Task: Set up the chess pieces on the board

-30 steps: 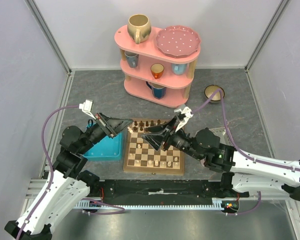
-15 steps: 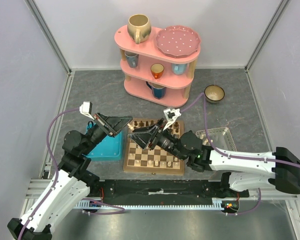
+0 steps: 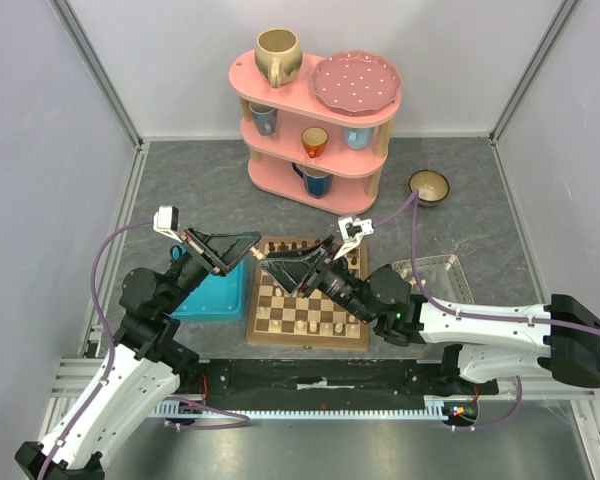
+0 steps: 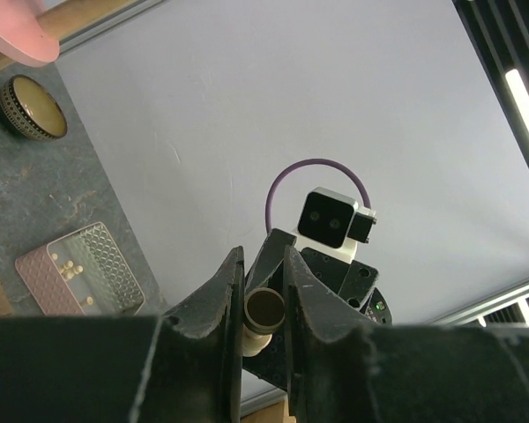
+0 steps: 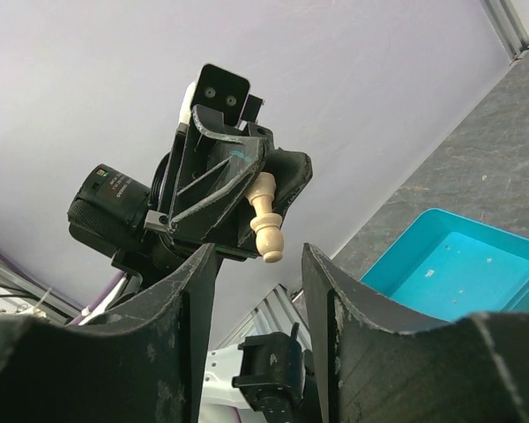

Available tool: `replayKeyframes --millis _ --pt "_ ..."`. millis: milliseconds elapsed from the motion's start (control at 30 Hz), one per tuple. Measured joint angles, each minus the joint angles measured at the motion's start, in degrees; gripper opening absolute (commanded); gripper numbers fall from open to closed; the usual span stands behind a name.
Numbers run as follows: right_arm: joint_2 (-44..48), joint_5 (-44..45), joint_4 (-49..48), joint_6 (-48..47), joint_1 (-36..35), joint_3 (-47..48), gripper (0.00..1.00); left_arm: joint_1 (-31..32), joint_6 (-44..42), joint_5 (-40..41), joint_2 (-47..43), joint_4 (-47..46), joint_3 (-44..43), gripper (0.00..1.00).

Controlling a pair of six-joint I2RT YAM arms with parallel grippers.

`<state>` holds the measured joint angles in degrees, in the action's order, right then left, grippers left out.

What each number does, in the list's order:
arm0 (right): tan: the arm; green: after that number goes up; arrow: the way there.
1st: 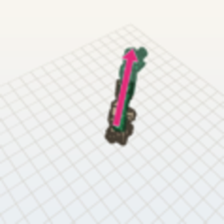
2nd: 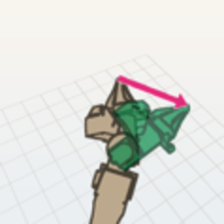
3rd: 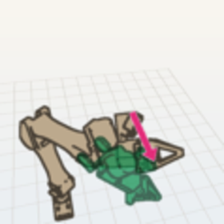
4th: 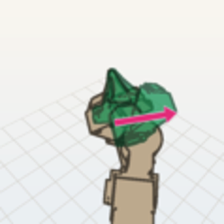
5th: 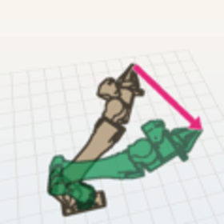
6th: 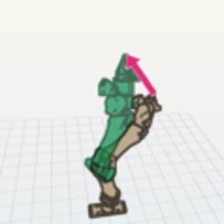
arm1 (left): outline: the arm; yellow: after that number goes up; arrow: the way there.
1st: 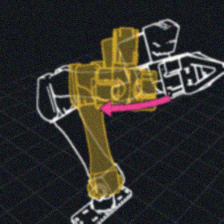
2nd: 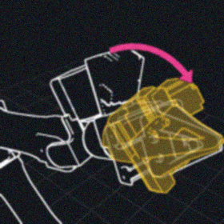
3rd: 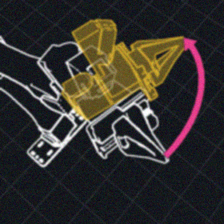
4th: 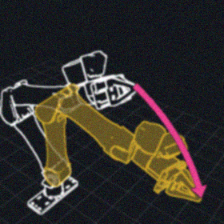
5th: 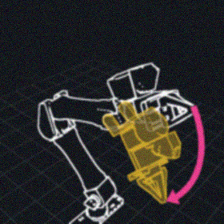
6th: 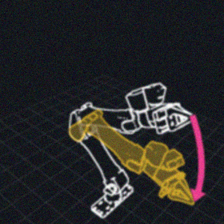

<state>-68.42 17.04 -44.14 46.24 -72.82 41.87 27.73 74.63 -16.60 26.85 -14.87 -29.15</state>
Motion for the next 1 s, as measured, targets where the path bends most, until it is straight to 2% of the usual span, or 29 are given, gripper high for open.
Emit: replayKeyframes --millis 433,733,800,933,1000 --pt "-2.6 0.9 -1.6 -2.0 -0.1 0.3 0.35 0.0 2.3 0.0 -1.0 -1.8 2.4 0.02" --pt "-3.1 0.9 -1.8 -2.8 -0.1 1.4 0.29 0.0 3.9 0.0 -1.9 -3.0 3.6 0.02" --pt "-3.2 0.9 -2.0 -2.9 -0.1 1.7 0.29 0.0 4.2 0.0 -2.0 -3.2 3.8 0.02" --pt "-4.0 0.8 -2.0 -3.0 -0.1 2.4 0.38 0.0 4.9 0.0 -2.2 -3.9 4.5 0.02" --pt "-4.2 0.8 -1.9 -3.0 -0.1 2.7 0.38 0.0 5.3 0.0 -2.3 -4.3 4.8 0.02"
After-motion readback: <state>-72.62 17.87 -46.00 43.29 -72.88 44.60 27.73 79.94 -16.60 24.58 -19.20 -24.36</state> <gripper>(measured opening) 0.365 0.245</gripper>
